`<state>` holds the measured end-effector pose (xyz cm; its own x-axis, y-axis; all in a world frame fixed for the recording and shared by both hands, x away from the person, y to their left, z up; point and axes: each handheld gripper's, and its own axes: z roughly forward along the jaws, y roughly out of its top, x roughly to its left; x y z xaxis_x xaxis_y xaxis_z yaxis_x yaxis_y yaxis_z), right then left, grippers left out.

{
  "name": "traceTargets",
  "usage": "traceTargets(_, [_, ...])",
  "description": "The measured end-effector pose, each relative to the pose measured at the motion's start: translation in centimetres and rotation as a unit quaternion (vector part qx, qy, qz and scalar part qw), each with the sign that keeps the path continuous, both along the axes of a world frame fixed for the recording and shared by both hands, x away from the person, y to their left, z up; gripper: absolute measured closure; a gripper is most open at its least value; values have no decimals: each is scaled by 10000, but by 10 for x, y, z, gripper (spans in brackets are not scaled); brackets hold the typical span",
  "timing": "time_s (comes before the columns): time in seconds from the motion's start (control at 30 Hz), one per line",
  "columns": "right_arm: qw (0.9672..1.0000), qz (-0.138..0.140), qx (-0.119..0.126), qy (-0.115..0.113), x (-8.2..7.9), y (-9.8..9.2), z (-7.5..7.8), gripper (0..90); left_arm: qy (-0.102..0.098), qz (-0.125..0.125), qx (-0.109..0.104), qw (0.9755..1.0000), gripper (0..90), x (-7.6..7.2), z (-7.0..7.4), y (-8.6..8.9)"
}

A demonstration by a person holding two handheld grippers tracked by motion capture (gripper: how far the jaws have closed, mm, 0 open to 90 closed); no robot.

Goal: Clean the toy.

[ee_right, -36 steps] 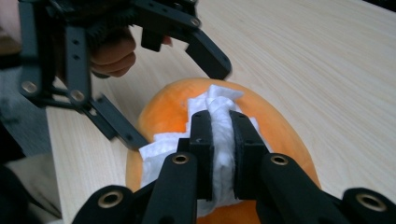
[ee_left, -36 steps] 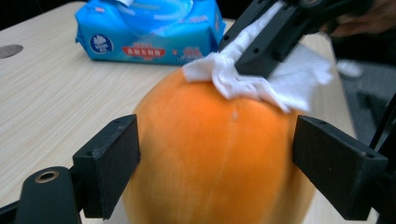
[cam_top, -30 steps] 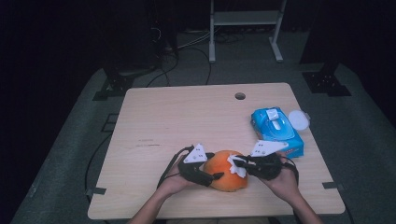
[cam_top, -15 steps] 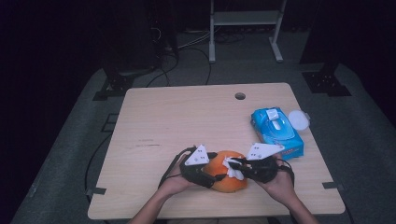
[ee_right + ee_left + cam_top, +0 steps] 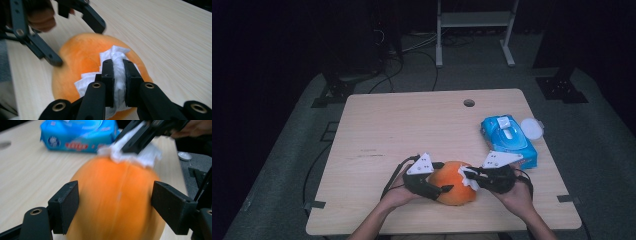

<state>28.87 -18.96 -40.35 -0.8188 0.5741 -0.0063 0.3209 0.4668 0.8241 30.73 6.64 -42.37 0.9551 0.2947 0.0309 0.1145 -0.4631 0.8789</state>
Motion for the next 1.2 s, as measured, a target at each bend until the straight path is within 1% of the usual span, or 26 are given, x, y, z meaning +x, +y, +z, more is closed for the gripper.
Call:
traceTargets(0.03, [10000,53,44,-9,-1,3,2,801,-47,-8,45,10000,236,0,-1,-1])
traceTargets(0.07, [9999,134,107,-17,-3,6,4,801,-69,-4,88,9999,268,0,-3,0])
traceTargets(0.1, [9998,155,87,-48,-4,8,4,801,18,47,127,9999,282,4,-7,3])
traceTargets(0.13, [9998,155,87,-48,-4,8,4,801,18,47,127,9999,294,4,-7,3])
traceTargets(0.17, [9999,147,56,-62,-4,8,4,801,160,90,81,9998,302,8,-9,8])
traceTargets(0.23, [9999,116,64,-24,-3,5,3,801,282,169,86,9994,308,10,-10,13])
traceTargets(0.3, [10000,59,66,18,0,-1,0,801,327,220,72,9992,310,12,-11,16])
traceTargets(0.33, [9999,23,90,84,1,-4,-2,801,352,233,72,9991,310,12,-11,17])
traceTargets(0.4, [9999,-6,102,109,1,-6,-3,801,380,242,39,9990,310,13,-11,18])
traceTargets(0.43, [9998,-33,155,148,0,-7,-3,801,331,194,81,9992,297,13,-8,17])
traceTargets(0.47, [9998,-33,155,148,0,-7,-3,801,331,194,81,9992,269,13,-8,17])
traceTargets(0.5, [9999,9,124,91,-1,-3,-2,802,253,59,-187,9995,230,10,-1,13])
traceTargets(0.53, [9999,9,124,91,-1,-3,-2,802,253,59,-187,9995,215,10,-1,13])
traceTargets(0.57, [9998,59,169,38,-2,2,0,802,237,12,-258,9994,215,8,1,11])
traceTargets(0.6, [9996,116,239,63,-3,4,1,801,175,0,-196,9997,215,7,2,8])
traceTargets(0.63, [9994,201,283,55,-3,7,3,802,58,14,-46,10000,216,6,2,6])
traceTargets(0.67, [9995,223,237,-7,-4,10,4,801,53,27,-15,10000,233,6,0,5])
traceTargets(0.73, [9996,219,199,-13,-4,10,4,801,151,76,-5,9999,264,9,-4,9])
traceTargets(0.83, [9996,121,237,94,1,3,-2,801,353,252,-97,9990,289,16,-8,17])
traceTargets(0.87, [9997,52,217,128,3,0,-4,801,379,304,-109,9988,295,18,-9,20])
traceTargets(0.93, [9992,-44,270,277,6,-7,-9,801,496,412,-182,9978,295,22,-10,25])
traceTargets(1.0, [9989,-56,297,351,5,-10,-11,801,592,476,-243,9968,294,24,-12,30])
traceTargets(1.03, [9987,-23,340,368,4,-10,-11,802,622,511,-274,9964,293,26,-12,31])
traceTargets(1.13, [9981,262,425,360,-4,1,-7,802,683,576,-292,9956,289,27,-13,33])
traceTargets(1.17, [9979,338,422,363,-6,3,-6,802,710,575,-307,9953,288,27,-14,34])
traceTargets(1.2, [9981,402,366,305,-8,8,-5,801,714,563,-310,9954,288,27,-14,34])
